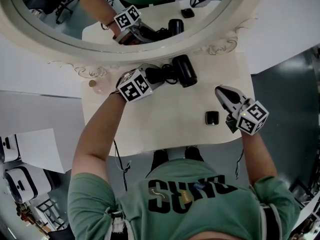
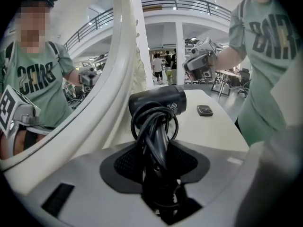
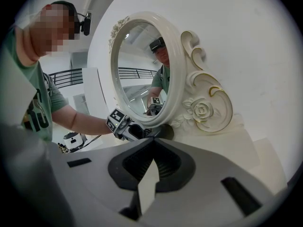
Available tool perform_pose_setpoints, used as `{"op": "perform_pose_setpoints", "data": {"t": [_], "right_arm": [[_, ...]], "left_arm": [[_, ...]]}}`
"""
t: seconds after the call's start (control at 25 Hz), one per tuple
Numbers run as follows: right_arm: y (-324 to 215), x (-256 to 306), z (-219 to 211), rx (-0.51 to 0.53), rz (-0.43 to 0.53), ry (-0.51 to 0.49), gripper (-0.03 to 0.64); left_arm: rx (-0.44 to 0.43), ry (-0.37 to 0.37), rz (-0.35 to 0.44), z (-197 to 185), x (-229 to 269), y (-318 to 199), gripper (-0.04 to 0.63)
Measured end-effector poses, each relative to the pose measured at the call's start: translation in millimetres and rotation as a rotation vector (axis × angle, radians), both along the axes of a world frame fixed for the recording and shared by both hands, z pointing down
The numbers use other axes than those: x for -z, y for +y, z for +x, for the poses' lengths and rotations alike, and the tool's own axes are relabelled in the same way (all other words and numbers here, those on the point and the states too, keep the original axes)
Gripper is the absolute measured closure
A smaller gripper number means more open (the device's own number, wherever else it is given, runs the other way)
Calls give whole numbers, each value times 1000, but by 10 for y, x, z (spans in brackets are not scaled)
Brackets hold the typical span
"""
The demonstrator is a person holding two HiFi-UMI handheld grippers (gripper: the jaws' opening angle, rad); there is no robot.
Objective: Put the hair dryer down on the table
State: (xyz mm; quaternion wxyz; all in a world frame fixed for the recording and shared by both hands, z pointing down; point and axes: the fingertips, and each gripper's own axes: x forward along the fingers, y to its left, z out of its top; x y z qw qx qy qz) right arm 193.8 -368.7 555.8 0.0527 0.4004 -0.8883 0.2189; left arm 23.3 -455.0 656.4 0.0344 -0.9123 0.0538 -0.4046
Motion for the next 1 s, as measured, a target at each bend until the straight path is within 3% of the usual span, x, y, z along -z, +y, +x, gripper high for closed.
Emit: {"op": "perform_pose_setpoints", "data": {"t": [0.16, 0.48, 0.72, 1.0], "right_arm": [[7, -20, -20, 7, -1, -6, 622], [49, -17, -84, 16, -4, -8, 623], [84, 15, -129, 22, -2, -3, 622], [114, 144, -191, 27, 14, 5, 623]], "left_arm": [[6, -32, 52, 19, -37, -36, 411], [55, -40, 77, 21, -45, -55, 390], [123, 37, 61, 10, 58, -58, 307], [203, 89, 71, -150, 203, -5, 281]]}}
